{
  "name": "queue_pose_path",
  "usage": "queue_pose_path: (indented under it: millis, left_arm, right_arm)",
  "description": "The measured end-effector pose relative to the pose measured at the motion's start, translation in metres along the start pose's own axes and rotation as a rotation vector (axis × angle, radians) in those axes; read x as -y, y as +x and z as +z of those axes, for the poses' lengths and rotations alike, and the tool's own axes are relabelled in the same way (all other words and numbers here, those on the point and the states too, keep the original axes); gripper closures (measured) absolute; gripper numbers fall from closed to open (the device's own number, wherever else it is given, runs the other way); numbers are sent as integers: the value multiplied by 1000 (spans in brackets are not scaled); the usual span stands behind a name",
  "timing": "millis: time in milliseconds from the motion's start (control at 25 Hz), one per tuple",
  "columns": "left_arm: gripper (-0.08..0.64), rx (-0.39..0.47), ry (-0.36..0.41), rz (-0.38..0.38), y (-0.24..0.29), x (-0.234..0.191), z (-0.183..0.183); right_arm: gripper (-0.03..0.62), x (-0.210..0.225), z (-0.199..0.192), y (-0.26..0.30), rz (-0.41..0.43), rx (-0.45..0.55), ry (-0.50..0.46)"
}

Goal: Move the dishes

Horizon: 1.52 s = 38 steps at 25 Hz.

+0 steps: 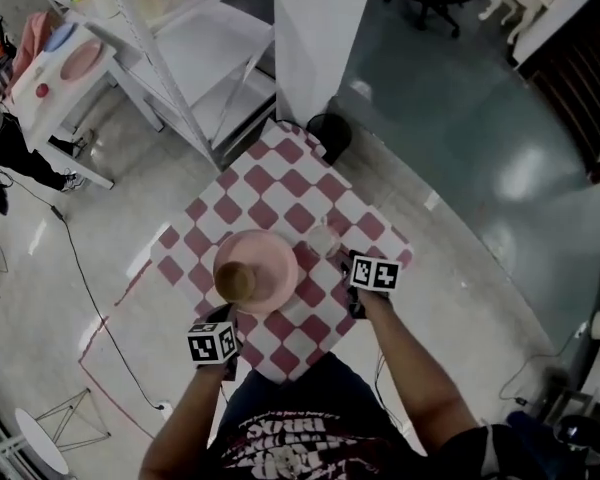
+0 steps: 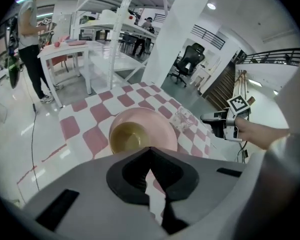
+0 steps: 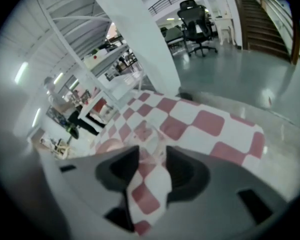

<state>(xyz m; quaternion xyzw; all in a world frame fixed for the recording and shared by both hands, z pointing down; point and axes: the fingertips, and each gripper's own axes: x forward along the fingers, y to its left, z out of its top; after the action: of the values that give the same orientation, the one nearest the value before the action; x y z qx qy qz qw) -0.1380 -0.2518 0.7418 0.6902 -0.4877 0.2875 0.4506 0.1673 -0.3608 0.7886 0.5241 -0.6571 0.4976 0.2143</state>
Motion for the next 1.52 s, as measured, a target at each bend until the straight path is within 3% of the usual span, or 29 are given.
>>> queue_pose_path:
  millis: [240,480,520,560,680,760,920,1120,1320,1520]
  left_arm:
    - [529,29,-120,107,-24,-20,-22]
    - [529,50,-177,166,-41,-27,-33]
    - [529,51,-175,171,-42,-27,-32]
    - [529,53,-169,174,-42,-26,-30]
    - [529,60,-154,162,-40,-23,-21]
    - [529,67,-154,146,-38,-22,-17]
    - [529,69,-131,126,-35,-27,-9]
    - [529,69,-116,85,-25,-30,3]
    - [529,94,-113,45,-30,-31,9]
    - [529,88,-109,58,-39,-55,1]
  right_arm:
    - [399,14,22,51,-43,-115,-32]
    - [400,21,1,84,-123,-252,-153]
    - [413,21,0,87,-128,-261,-169]
    - [471,22,1,89,-137,-266,-186]
    - [541,26,-1,85,-185,-300,-277]
    - [545,24,-6,77,-183,-297,-284]
    - [548,-5,-7,56,-98,-255,-236]
    - [548,-50,-15,48,-41,-272,-285]
    - [546,-83,-39,54,-28,-316,-335]
    - [546,-107,-56,78,-47,-348,-393]
